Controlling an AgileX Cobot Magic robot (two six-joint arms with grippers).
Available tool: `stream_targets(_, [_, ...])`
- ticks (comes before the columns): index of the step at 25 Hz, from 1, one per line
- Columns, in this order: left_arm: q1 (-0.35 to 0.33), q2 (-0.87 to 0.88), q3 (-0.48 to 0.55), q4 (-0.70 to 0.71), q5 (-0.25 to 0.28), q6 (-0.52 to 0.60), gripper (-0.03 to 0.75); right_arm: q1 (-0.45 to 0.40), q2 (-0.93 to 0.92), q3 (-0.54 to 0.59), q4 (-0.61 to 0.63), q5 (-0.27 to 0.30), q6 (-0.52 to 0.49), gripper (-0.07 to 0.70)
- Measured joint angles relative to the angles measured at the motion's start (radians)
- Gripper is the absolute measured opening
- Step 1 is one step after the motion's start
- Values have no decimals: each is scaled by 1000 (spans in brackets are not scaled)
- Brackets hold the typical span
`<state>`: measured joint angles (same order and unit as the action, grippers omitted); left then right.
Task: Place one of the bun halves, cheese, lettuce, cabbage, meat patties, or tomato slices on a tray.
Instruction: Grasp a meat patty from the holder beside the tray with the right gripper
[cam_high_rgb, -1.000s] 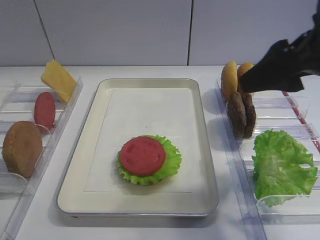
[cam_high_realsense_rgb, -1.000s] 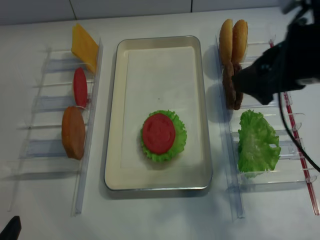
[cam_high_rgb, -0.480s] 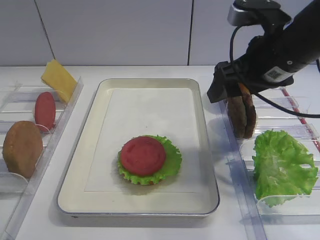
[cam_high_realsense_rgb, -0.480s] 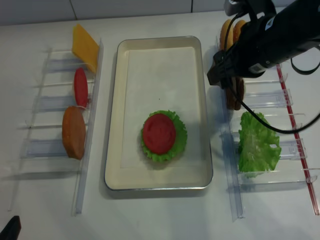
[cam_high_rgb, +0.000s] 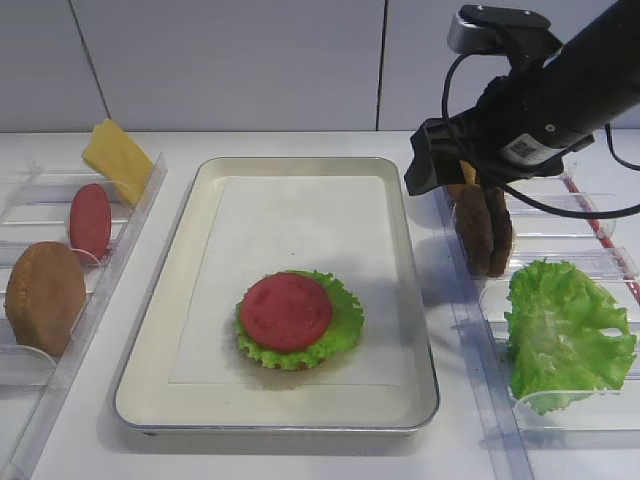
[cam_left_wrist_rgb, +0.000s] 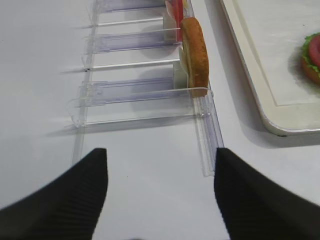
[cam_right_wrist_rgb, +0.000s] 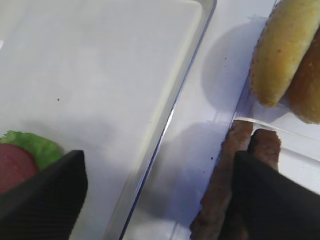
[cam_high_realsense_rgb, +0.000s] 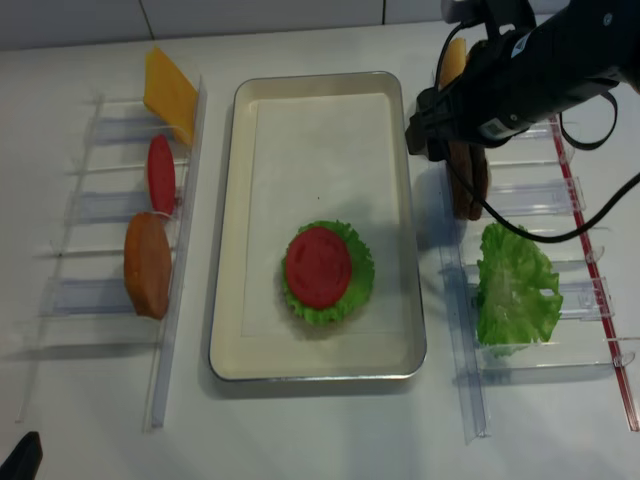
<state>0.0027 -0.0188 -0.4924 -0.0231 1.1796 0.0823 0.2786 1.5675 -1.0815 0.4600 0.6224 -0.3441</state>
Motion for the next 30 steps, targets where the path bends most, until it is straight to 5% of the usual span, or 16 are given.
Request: stream_targets(30, [0,0,0,0,0,0,459,5,24,-19,-20,0,51,559])
